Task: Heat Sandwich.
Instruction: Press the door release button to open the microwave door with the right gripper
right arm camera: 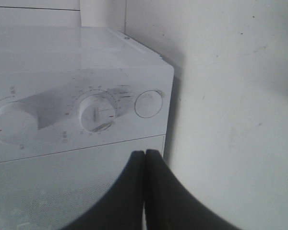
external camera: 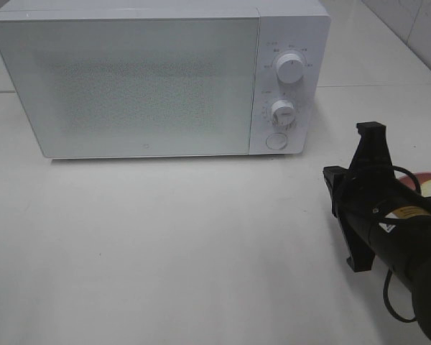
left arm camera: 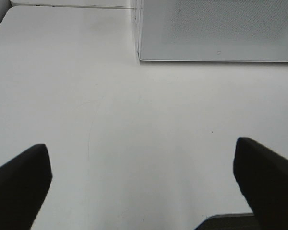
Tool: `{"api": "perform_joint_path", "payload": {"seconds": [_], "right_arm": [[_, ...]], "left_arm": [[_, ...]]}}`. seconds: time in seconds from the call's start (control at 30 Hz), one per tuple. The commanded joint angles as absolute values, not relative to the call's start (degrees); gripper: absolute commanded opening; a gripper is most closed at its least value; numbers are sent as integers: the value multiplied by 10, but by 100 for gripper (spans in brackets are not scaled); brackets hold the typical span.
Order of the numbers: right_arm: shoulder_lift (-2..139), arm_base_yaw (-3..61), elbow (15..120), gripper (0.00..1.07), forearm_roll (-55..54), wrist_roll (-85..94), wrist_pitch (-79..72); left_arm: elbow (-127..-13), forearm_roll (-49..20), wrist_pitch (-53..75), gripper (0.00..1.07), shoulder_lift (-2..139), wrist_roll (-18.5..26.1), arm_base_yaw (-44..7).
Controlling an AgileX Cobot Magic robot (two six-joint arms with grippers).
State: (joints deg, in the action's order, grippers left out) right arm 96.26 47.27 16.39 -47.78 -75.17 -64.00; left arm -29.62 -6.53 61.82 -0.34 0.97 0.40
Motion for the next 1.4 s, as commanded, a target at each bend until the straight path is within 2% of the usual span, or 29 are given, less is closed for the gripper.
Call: {"api": "perform_joint_path", "payload": {"seconds": [0.03,0.43,0.9,1.13,1.4], "right_arm": [[990,473,173,0,-473,-774,-641],[1055,473,231,0,-462,-774,-632],[1075,360,312,1,-354,-760,-555],[1090,333,345,1,-325,-759,-531],[1130,333,391,2,-314,-772,-529]], "left_arm": [[-295,-67,612,98,-14,9,1],[-295,-67,612,98,-14,9,1],[-295,-67,612,98,-14,9,1],[-295,-67,612,98,-14,9,1],[-295,-67,612,98,-14,9,1]]}}
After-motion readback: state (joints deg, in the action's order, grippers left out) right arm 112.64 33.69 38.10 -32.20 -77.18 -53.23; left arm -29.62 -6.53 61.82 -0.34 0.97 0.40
